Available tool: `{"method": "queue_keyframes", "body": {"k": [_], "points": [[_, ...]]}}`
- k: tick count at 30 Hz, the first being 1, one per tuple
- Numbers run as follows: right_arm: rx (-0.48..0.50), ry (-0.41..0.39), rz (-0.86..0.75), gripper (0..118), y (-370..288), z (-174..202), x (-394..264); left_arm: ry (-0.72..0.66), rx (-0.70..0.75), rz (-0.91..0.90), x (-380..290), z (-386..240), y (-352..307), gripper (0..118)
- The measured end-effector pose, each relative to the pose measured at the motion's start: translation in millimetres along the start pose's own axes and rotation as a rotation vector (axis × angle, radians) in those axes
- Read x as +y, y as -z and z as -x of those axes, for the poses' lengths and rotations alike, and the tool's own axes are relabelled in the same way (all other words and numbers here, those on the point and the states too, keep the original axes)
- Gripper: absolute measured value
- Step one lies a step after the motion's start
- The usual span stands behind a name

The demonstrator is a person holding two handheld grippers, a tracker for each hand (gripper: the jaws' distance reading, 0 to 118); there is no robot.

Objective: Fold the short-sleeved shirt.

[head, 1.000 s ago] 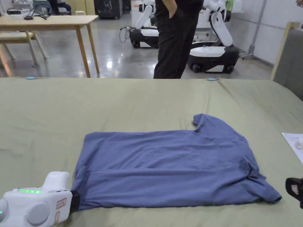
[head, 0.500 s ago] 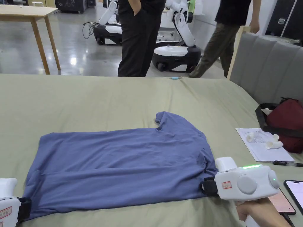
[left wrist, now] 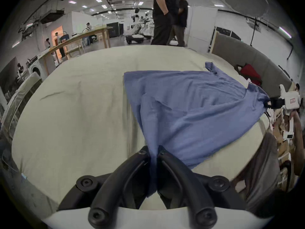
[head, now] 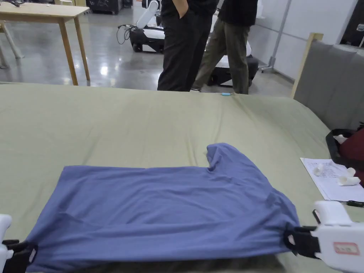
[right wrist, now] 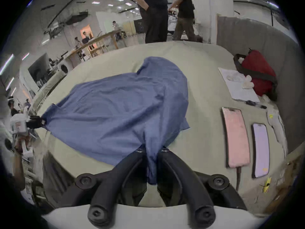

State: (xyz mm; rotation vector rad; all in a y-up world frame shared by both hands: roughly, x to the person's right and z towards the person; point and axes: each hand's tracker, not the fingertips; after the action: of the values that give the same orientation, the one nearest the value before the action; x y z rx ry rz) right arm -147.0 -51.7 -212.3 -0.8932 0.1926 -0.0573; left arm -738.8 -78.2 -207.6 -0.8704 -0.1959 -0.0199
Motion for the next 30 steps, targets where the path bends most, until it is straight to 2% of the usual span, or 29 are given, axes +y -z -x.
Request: {"method": "queue_keyframes", "body": {"k": [3,7,10,11,12,13,14,15,16,18,22,23,24,25,26,27,30], "points": [[0.021,0.014,0.043,10,-6,0,-28,-0.021,-0.019,0.028,-29,1,-1,5],[-0.035,-0.043,0.165,10,27,3,-54,-0.051,-0.036,0.078,-59,0,20,4],[-0.026,-0.007,0.148,11,47,0,-55,-0.162,-0.059,0.025,-60,8,19,5],[-0.021,0.013,0.150,13,44,-2,-50,-0.187,-0.063,0.010,-60,9,18,10],[-0.018,0.017,0.147,26,40,-4,-48,-0.190,-0.057,-0.013,-62,10,17,38],[-0.009,0.011,0.128,52,34,-4,-49,-0.189,-0.054,-0.021,-63,11,14,78],[-0.012,0.002,0.082,88,24,-4,-51,-0.192,-0.058,-0.025,-61,12,10,114],[-0.024,0.001,0.046,118,10,-4,-52,-0.207,-0.072,-0.019,-61,14,4,115],[-0.035,0.012,0.013,118,-7,-3,-55,-0.229,-0.083,-0.004,-62,16,-11,114],[-0.006,0.049,-0.149,115,-59,5,-63,-0.279,-0.121,-0.119,-72,13,-38,117],[0.067,0.111,-0.435,112,-151,41,-84,-0.320,-0.075,-0.259,-66,11,-86,114],[0.092,0.136,-0.459,102,-165,45,-86,-0.318,-0.076,-0.289,-62,9,-94,106],[0.109,0.159,-0.458,67,-162,39,-86,-0.303,-0.078,-0.315,-56,7,-98,80],[0.101,0.169,-0.469,25,-166,41,-86,-0.297,-0.077,-0.308,-49,5,-97,48],[0.073,0.167,-0.474,0,-168,44,-84,-0.290,-0.049,-0.326,-35,1,-94,7],[0.049,0.161,-0.472,0,-165,36,-86,-0.271,-0.011,-0.342,-25,-2,-90,0],[0.024,0.135,-0.458,0,-158,23,-80,-0.201,-0.026,-0.332,19,0,-67,0]]}}
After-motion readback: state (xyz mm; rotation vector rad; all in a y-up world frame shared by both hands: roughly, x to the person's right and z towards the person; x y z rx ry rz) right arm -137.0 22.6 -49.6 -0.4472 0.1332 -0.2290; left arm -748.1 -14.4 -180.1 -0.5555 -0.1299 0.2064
